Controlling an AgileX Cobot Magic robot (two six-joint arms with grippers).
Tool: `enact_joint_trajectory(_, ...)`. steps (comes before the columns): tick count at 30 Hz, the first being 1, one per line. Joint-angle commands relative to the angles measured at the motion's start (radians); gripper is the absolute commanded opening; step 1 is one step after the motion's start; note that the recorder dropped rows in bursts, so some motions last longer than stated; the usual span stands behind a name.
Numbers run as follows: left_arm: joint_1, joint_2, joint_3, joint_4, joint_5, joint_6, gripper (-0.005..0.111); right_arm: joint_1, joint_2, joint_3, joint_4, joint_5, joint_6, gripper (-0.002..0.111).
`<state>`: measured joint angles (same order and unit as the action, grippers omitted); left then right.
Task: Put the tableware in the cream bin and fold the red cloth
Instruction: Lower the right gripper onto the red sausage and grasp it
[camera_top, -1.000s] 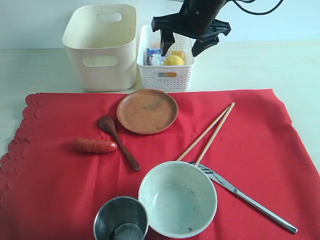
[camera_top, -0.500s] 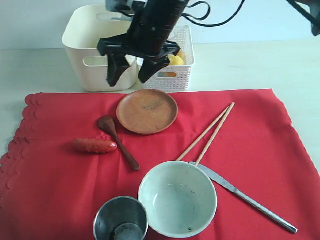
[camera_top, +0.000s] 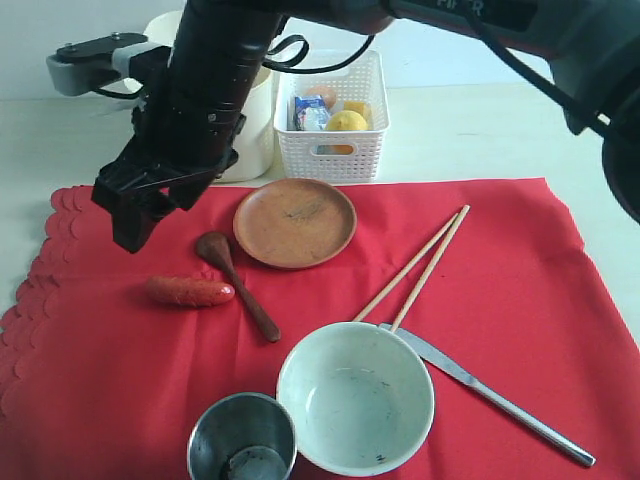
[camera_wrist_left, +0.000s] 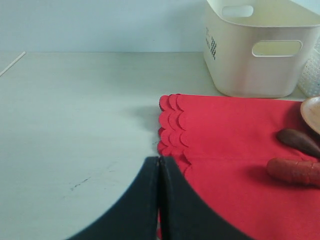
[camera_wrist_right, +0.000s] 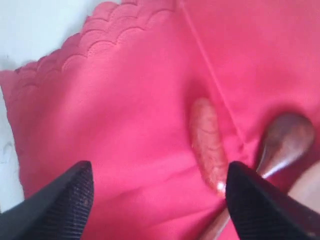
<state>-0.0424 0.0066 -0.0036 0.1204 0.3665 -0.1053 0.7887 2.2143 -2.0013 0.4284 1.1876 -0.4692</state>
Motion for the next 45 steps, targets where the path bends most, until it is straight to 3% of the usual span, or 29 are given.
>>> enact_joint_trajectory(1, 0.003, -0.007, 0.004, 0.0, -0.005, -0.003, 0.0, 0.013, -0.008, -0.007, -0.002, -0.04, -0.232, 0.07)
enact_joint_trajectory(7, 0.003, -0.007, 0.004, 0.0, -0.005, -0.005, 0.0, 0.013, 0.046, -0.007, 0.015, -0.04, -0.445, 0.07)
enact_joint_trajectory(21, 0.003, -0.007, 0.004, 0.0, -0.003, -0.004, 0.0, 0.013, 0.175, -0.007, -0.002, -0.133, -0.444, 0.07)
enact_joint_trajectory(29, 0.003, -0.007, 0.004, 0.0, -0.003, -0.003, 0.0, 0.013, 0.22, -0.007, -0.029, -0.169, -0.444, 0.064)
enact_joint_trajectory(35, 0.003, -0.007, 0.004, 0.0, -0.003, -0.003, 0.0, 0.013, 0.246, -0.007, -0.087, -0.173, -0.362, 0.063)
enact_joint_trajectory(38, 0.003, -0.007, 0.004, 0.0, -0.003, -0.003, 0.0, 0.013, 0.247, -0.007, -0.139, -0.173, -0.32, 0.055)
enact_joint_trajectory(45, 0.003, -0.007, 0.004, 0.0, -0.003, -0.003, 0.0, 0.013, 0.237, -0.007, -0.139, -0.162, -0.12, 0.012)
